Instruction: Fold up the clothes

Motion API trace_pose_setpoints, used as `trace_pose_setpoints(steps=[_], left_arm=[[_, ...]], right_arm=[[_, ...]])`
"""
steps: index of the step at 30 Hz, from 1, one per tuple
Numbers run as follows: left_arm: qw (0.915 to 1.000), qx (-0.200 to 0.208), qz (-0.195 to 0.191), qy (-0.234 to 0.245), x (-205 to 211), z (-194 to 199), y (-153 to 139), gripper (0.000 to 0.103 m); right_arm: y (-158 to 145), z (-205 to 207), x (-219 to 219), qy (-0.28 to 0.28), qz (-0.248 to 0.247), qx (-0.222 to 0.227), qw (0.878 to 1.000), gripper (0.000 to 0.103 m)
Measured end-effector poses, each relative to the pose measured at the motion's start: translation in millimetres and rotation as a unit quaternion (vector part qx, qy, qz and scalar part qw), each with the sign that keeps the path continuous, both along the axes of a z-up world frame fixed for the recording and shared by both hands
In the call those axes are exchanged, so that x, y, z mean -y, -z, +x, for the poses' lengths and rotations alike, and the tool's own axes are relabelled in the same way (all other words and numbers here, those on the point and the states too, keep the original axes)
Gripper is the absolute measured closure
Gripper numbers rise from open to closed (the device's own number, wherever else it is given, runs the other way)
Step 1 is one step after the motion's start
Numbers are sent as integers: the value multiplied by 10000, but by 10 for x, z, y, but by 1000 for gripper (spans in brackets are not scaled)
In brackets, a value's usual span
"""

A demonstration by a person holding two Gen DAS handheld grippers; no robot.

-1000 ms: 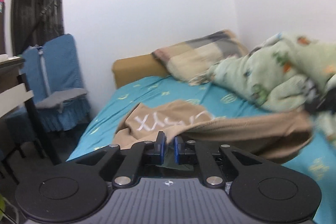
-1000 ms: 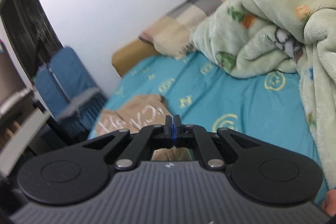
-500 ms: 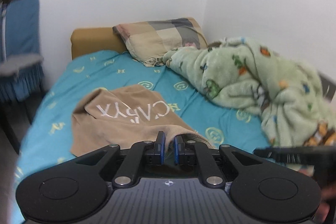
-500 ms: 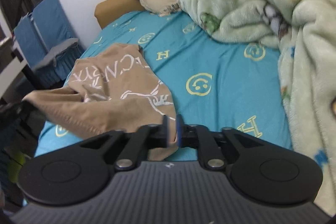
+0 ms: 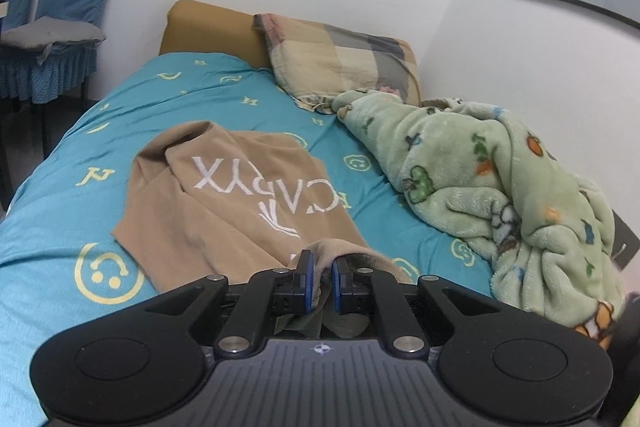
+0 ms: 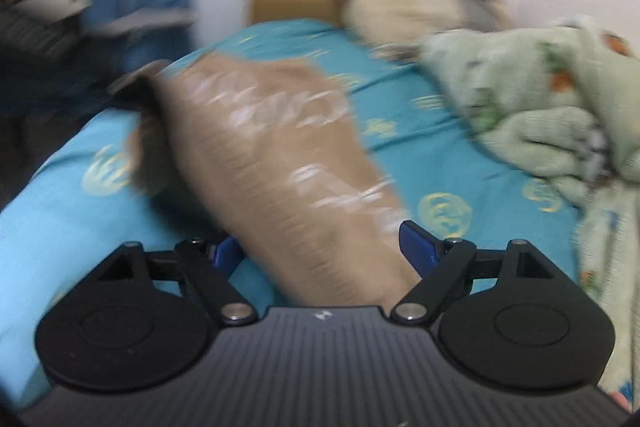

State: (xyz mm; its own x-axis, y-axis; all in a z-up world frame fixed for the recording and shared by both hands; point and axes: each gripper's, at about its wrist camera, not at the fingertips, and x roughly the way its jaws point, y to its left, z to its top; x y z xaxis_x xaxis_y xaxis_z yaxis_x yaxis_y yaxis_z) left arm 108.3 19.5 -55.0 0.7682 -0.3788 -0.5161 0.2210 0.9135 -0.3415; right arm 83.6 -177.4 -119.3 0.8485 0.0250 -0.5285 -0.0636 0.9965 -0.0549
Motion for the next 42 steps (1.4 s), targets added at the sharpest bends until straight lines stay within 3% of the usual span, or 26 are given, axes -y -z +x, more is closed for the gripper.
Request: trace_pose_setpoints(steps=[4,6,9,13,16,21,25,28,31,33,34,37,39,42], left_arm=[[9999,84,43,124,86,-37,0,93],[9993,301,181,153,145,-114,-34,93],[9983,569,64,111,148,-239,-107,93],[9962,816,-207,-209,-29,-424,-248,94],[9953,658,-519,-476,-218,-508,-321,94],[9941,496,-685,-675,-306,-523,-351,93],[9943,588,-601,-660,-219,-503,-376,93],[9946,608,-546,-643,-179,-502,-361,93],[9945,617,-515,-678,-166,-508,-341,93],[9942,628,-481,-733,-169,-517,-343,93],[9942,592,-478,-755,-177,-512,-337,93],[9959,332,-489,-680,-165,-456,-286,93],[9975,153,-374,-572,-87,-403,-222,93],[9991,-153,-325,-243,13,-340,-111,93]], right_arm=[[-237,-166,413,808,872,890,9889,20],[-277,-204,572,1182,1036,1085,9816,20],[-205,-138,777,1748,1082,857,9749,20],[18,-8,987,2301,1219,15,9655,20],[-10,-92,1028,2413,1290,171,9617,20],[-348,-290,906,1658,1580,1037,9679,19],[-355,-306,558,176,1735,645,9826,19],[-259,-325,66,-894,1052,480,9893,19],[-84,-294,-385,-1465,-139,537,9876,20],[45,-148,-453,-1173,-578,357,9908,20],[59,-74,-365,-798,-523,276,9951,20],[-65,5,81,404,55,455,9981,20],[-204,-48,386,1115,593,817,9886,19],[-362,-158,577,1437,1020,1293,9758,19]])
